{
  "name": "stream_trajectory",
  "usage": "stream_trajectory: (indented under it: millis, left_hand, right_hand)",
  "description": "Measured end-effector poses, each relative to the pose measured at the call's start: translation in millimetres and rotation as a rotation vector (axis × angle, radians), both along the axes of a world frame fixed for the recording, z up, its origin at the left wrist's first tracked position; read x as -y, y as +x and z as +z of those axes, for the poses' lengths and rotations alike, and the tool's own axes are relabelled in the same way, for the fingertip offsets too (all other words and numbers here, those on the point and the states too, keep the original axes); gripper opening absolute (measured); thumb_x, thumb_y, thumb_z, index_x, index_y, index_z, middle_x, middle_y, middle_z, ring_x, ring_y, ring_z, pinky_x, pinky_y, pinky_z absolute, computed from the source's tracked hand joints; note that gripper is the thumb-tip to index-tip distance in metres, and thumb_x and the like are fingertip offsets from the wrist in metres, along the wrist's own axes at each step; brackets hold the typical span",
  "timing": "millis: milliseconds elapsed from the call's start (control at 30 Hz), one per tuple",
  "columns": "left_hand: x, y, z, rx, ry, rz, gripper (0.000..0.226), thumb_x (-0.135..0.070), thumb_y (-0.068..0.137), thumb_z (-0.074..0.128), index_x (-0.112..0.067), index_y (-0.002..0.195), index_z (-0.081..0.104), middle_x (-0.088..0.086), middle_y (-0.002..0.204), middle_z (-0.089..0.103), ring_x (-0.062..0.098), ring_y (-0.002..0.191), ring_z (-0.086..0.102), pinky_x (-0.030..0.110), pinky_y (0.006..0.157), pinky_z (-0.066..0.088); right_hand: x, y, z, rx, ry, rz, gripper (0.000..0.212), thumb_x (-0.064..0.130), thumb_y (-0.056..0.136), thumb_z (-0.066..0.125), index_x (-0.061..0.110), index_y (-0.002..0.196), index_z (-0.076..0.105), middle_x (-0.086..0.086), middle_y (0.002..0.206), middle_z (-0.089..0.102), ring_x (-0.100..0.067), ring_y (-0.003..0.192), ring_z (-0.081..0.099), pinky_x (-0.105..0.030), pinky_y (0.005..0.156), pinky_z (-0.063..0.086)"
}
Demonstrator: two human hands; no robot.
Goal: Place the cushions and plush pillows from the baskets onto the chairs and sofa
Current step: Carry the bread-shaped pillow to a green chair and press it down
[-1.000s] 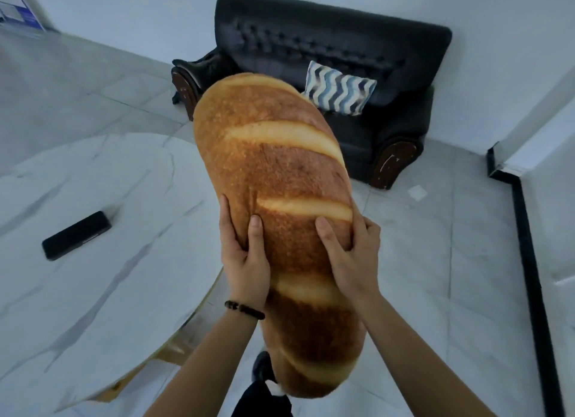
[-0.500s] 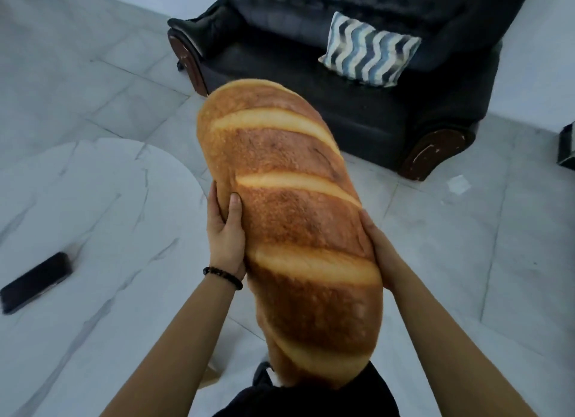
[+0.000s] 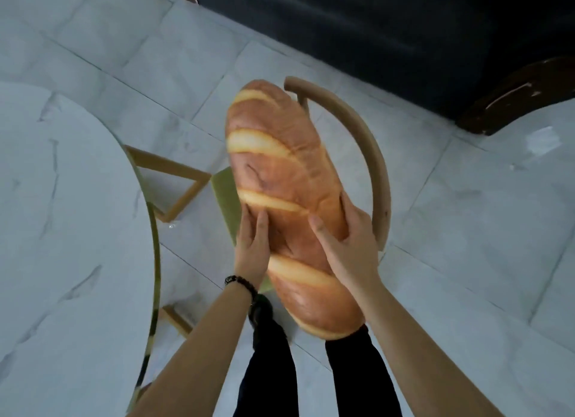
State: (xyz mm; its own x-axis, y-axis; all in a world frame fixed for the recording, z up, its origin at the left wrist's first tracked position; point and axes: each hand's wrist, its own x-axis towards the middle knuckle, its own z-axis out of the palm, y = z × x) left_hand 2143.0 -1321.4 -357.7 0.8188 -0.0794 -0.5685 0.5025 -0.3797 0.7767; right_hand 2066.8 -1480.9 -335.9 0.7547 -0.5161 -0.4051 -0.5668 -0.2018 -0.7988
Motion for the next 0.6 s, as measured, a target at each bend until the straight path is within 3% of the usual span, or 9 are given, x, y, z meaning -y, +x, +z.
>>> stream_trajectory:
  millis: [100,167,233,300,367,433,533,600]
  left_hand:
    - [3.7,3.6,-72.8,-0.130,0.071,-0.095,0.074,-0.069,0.092,0.051,-0.039,0.157,0.031,-0.005,0.159,0.042,0.018,0.146,0.040,0.043,0.122,0.032]
    - [5.0,6.3,-103.0,-0.003,0.151,-0.138,0.071,-0.071,0.081,0.060,-0.041,0.144,0.044,0.001,0.144,0.051,0.023,0.137,0.045,0.044,0.116,0.038]
    - [8.1,10.4,-113.8,0.087,0.199,-0.119,0.078,-0.065,0.077,0.073,-0.038,0.143,0.040,0.003,0.144,0.042,0.021,0.137,0.033,0.036,0.114,0.031]
    - [10.0,18.0,-122.0,0.076,0.154,-0.107,0.108,-0.066,0.069,0.080,-0.041,0.155,0.019,0.003,0.160,0.021,0.020,0.148,0.019,0.036,0.118,0.021]
    - [8.1,26.5,-130.0,0.004,-0.014,-0.111,0.133,-0.075,0.057,0.083,-0.045,0.158,0.003,-0.002,0.166,0.020,0.016,0.151,0.026,0.043,0.123,0.027]
    - [6.4,30.5,-131.1,-0.041,-0.123,-0.101,0.138,-0.076,0.056,0.083,-0.044,0.160,-0.003,-0.007,0.163,0.033,0.011,0.145,0.041,0.045,0.117,0.042]
    - [14.6,32.6,-121.3,0.004,-0.170,-0.070,0.129,-0.074,0.067,0.078,-0.041,0.161,-0.004,-0.008,0.163,0.033,0.009,0.146,0.041,0.043,0.117,0.042]
    - [20.0,39.8,-117.0,0.027,-0.166,-0.063,0.126,-0.081,0.066,0.073,-0.045,0.159,-0.004,-0.009,0.166,0.026,0.010,0.149,0.034,0.045,0.119,0.038]
  right_hand:
    - [-8.1,15.6,-76.9,-0.168,-0.073,0.279,0.084,0.068,0.093,0.055,0.034,0.162,0.019,0.001,0.168,0.022,-0.022,0.154,0.020,-0.050,0.122,0.026]
    - [-12.4,14.9,-109.8,-0.219,-0.288,0.273,0.084,0.069,0.088,0.053,0.038,0.159,0.021,-0.003,0.167,0.020,-0.028,0.153,0.019,-0.057,0.119,0.023]
    - [-10.3,13.6,-119.9,-0.192,-0.297,0.160,0.086,0.070,0.081,0.053,0.042,0.156,0.024,-0.008,0.166,0.018,-0.031,0.153,0.018,-0.059,0.118,0.020]
    - [-2.7,10.8,-124.7,-0.144,-0.221,0.106,0.084,0.069,0.082,0.055,0.042,0.156,0.023,-0.014,0.166,0.016,-0.034,0.153,0.018,-0.058,0.120,0.021]
    - [0.0,7.9,-124.5,-0.036,-0.251,0.110,0.080,0.059,0.089,0.060,0.032,0.158,0.028,-0.015,0.158,0.034,-0.029,0.146,0.035,-0.053,0.117,0.035]
    - [-1.7,8.3,-118.6,0.109,-0.288,0.102,0.072,0.044,0.094,0.066,0.019,0.155,0.038,-0.011,0.146,0.051,-0.021,0.135,0.049,-0.038,0.110,0.045]
    - [1.8,15.2,-103.0,0.275,-0.335,0.058,0.062,0.028,0.096,0.071,0.013,0.150,0.045,0.004,0.140,0.055,-0.008,0.130,0.053,-0.023,0.107,0.042]
    - [8.2,27.6,-90.8,0.267,-0.343,0.052,0.064,0.031,0.095,0.072,0.017,0.151,0.044,0.008,0.141,0.053,-0.003,0.131,0.050,-0.017,0.108,0.037]
